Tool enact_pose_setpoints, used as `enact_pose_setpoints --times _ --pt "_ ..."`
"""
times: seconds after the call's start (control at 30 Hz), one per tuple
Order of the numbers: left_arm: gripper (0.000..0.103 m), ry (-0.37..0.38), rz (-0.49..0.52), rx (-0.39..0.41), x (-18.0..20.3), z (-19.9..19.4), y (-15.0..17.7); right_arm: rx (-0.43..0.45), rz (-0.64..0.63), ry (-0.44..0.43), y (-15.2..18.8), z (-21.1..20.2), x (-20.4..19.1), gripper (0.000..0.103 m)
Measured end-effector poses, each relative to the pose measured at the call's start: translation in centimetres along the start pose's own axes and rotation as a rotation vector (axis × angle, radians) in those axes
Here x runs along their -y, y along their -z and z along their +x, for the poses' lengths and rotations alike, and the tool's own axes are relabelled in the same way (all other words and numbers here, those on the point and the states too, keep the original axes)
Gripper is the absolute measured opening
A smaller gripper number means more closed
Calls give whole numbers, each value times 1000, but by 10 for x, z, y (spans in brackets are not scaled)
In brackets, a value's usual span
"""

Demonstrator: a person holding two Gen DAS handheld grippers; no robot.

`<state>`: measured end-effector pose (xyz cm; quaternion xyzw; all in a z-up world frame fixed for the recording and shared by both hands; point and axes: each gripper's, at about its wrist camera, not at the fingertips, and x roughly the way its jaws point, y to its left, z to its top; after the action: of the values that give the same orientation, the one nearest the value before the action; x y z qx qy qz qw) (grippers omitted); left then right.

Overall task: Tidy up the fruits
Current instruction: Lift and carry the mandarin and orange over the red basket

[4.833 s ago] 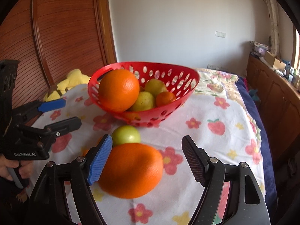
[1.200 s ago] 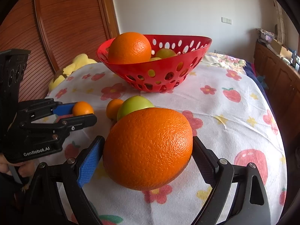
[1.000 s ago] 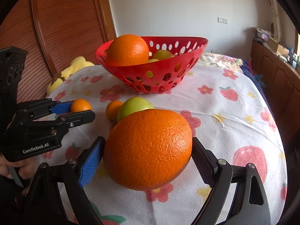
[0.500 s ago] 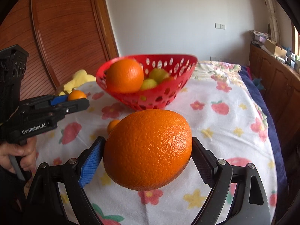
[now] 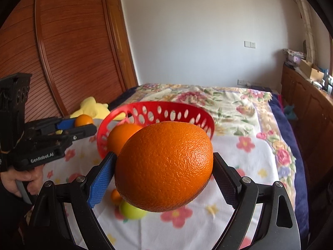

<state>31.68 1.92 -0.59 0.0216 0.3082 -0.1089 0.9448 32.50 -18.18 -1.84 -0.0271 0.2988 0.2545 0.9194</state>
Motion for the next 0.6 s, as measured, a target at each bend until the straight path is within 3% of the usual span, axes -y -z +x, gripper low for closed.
enact_pose_setpoints --times 0.6 --pt "35 -22 4 -22 -17 46 -28 -79 -91 4 -32 84 14 91"
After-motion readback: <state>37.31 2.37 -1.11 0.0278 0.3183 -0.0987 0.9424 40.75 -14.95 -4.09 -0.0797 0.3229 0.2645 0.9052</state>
